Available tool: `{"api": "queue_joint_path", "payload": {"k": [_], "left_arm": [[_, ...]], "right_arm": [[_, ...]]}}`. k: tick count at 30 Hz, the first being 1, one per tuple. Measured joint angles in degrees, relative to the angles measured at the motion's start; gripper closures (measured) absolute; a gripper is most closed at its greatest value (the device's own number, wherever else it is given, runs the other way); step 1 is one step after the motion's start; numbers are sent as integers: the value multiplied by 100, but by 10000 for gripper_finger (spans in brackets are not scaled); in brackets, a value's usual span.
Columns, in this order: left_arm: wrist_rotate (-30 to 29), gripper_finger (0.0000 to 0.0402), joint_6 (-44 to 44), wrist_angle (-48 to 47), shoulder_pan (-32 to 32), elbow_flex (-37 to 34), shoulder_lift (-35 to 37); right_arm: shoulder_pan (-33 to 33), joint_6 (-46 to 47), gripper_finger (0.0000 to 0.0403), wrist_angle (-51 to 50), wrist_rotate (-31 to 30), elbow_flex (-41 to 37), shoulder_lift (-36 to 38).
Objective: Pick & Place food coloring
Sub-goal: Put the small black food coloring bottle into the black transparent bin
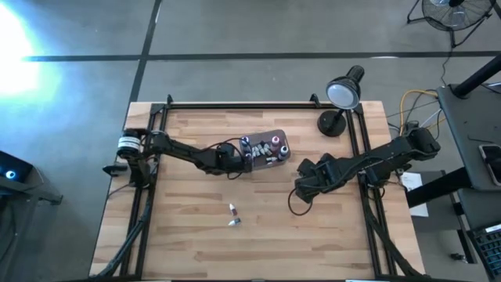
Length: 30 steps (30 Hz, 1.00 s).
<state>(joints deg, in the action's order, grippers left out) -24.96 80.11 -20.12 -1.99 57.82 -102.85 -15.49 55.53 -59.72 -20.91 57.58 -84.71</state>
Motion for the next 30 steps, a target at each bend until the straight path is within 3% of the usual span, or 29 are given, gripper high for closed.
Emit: {"api": "queue_joint_path", "payload": {"k": [15, 30], "left_arm": [[200, 297, -315, -343, -5, -80, 9], [118, 354, -1287, -356, -5, -98, 9]], "right_arm": [[0, -1, 174, -4, 0, 2, 0], [0, -20, 174, -9, -4, -2, 0]]}}
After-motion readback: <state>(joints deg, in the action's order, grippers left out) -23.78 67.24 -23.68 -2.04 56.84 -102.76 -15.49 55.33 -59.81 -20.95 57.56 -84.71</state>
